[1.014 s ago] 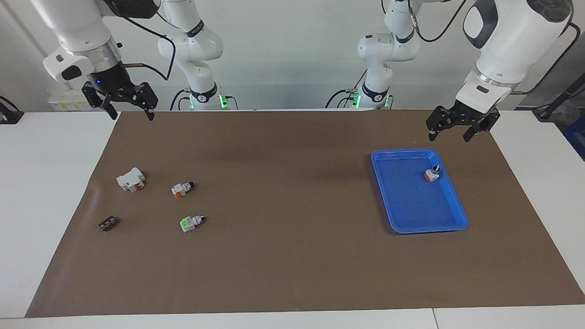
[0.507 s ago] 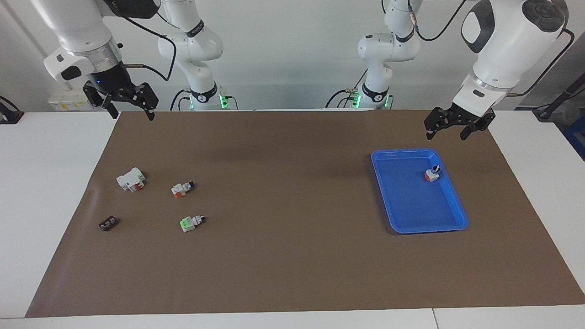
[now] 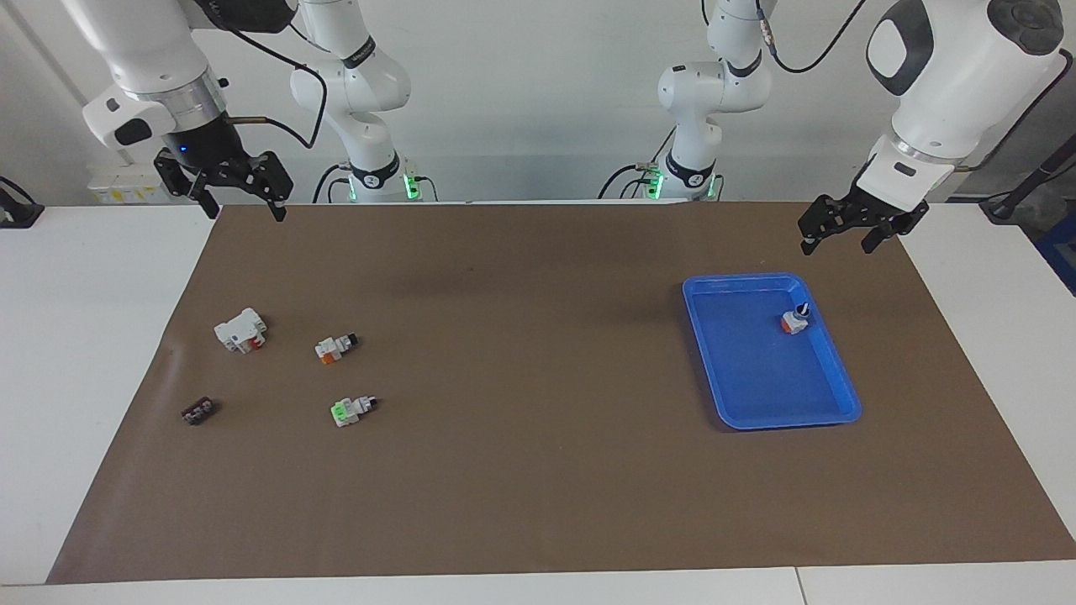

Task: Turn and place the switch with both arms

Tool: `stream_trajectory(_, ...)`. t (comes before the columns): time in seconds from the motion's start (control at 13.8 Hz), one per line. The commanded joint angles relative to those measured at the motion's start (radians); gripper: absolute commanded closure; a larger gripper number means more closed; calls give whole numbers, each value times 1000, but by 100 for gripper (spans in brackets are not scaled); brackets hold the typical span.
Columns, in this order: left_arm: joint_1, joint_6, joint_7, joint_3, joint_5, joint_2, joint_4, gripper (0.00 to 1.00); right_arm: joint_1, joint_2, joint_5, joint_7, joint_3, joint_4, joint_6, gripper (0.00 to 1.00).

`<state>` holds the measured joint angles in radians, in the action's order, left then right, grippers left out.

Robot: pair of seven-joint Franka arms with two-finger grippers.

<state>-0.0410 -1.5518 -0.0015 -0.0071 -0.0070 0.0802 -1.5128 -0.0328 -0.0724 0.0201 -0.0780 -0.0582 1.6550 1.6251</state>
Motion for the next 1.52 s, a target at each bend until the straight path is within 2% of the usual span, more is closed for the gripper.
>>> stream_trajectory(0.0, 7, -10, -6, -5, -7, -30, -35, 0, 10, -36, -9, -156, 6, 167, 172, 0)
stream_trajectory(0.22, 7, -10, -6, -4, -7, -30, -35, 0, 4, -40, -9, -375, 6, 319, 349, 0)
stream_trajectory(0.43, 7, -10, -6, -4, -7, -30, -35, 0, 8, 58, -9, -650, 6, 413, 474, 0)
stream_trajectory(0.58, 7, -10, -6, -4, -7, -30, -35, 0, 11, 126, -12, -780, 6, 436, 528, 0)
stream_trajectory(0.72, 7, -10, -6, -4, -7, -30, -35, 0, 19, 144, -95, -821, 4, 491, 582, 0)
stream_trajectory(0.87, 7, -10, -6, -5, -7, -30, -35, 0, 53, 192, -137, -812, 6, 522, 698, 0)
stream_trajectory(1.01, 7, -10, -6, -4, -7, -30, -35, 0, 50, 226, -144, -819, 6, 522, 714, 0)
stream_trajectory(1.45, 7, -10, -6, -4, -7, -30, -35, 0, 43, 250, -238, -813, 6, 555, 745, 0)
